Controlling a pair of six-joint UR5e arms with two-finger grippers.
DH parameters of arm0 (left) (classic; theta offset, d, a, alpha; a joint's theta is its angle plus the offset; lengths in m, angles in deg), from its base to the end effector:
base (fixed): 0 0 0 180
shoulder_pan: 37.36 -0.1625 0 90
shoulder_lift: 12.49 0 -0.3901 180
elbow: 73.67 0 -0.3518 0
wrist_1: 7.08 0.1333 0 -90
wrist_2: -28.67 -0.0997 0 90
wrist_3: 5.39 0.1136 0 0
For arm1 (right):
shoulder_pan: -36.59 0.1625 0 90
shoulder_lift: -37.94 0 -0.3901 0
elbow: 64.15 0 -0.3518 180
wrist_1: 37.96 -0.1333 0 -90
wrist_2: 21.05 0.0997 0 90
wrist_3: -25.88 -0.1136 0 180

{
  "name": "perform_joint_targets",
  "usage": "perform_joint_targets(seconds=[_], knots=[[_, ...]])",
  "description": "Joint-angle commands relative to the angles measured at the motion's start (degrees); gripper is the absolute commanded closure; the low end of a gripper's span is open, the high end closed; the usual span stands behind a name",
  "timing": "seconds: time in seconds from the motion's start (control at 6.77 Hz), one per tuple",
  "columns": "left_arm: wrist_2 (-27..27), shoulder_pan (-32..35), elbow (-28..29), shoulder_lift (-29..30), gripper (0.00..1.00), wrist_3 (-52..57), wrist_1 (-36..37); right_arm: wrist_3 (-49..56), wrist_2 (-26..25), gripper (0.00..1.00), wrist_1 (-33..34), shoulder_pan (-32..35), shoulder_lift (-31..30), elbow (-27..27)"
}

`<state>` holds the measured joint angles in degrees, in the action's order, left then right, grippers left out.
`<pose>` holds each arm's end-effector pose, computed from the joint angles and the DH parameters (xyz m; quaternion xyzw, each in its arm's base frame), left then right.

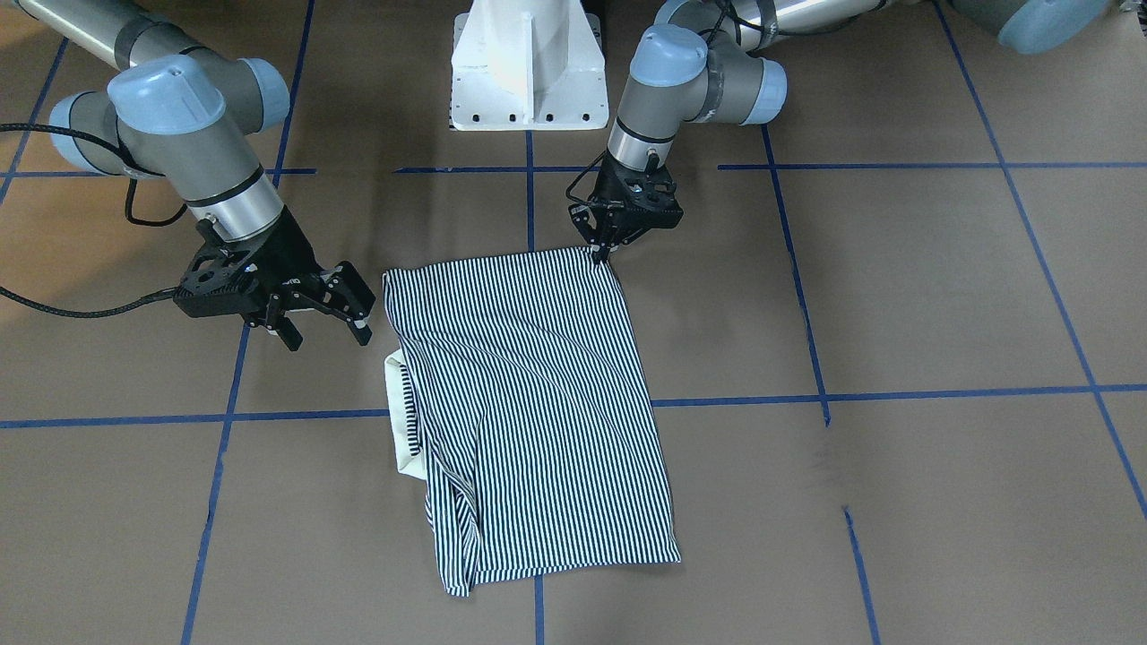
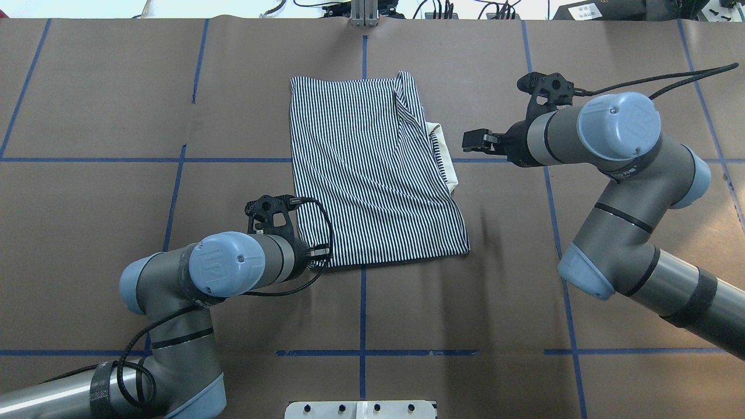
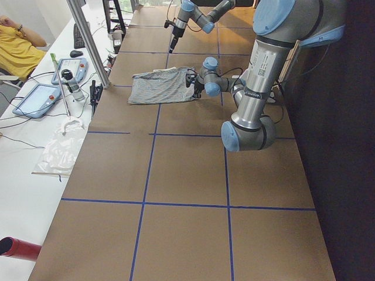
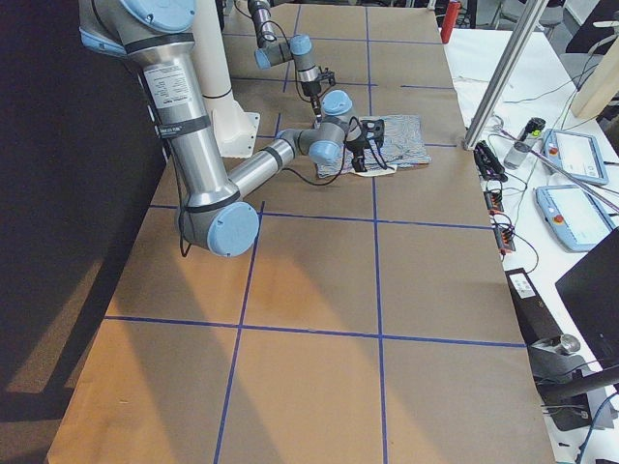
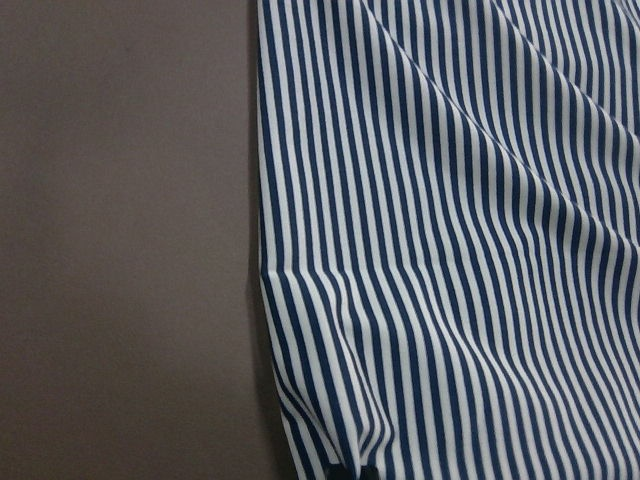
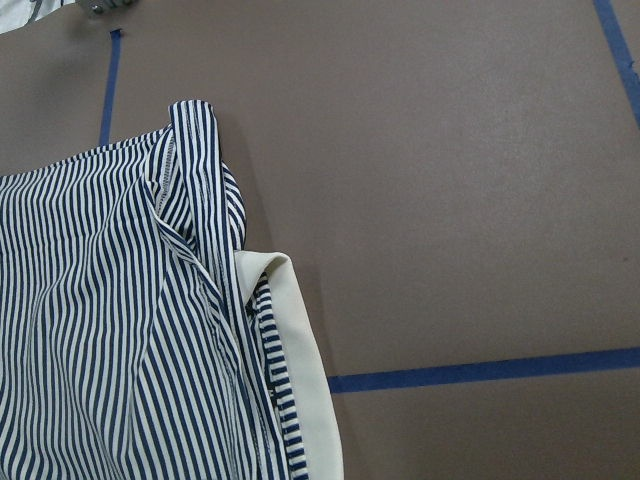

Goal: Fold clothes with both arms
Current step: 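Position the left gripper at the shirt's near edge while the right gripper hovers, then lower the right gripper to the shirt's near corner and grasp it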

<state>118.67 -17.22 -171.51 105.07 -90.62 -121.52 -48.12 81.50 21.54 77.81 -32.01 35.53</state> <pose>0.5320 -0.3371 0.2754 0.1076 0.4871 -0.1159 0.8589 -0.3684 -0.4672 0.3230 0.1558 -0.4831 0.1342 0.8511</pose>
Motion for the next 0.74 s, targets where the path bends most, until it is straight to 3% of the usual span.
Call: perform_joint_targets(seconds=[0.0,0.44,0.59], knots=[[-0.35,0.51,-0.85,-0.22,1.0,0.41,0.0,-1.14,-2.09,0.01,0.0,-2.09,-0.01,0.08],[-0.26,0.86,-1.91,-1.54,1.0,0.59,0.0,-21.64,-11.47,0.24,0.88,-12.8,-0.1,4.37],[-0.26,0.86,-1.91,-1.54,1.0,0.59,-0.09,-27.81,-12.37,0.34,2.53,-15.01,-0.28,5.51]])
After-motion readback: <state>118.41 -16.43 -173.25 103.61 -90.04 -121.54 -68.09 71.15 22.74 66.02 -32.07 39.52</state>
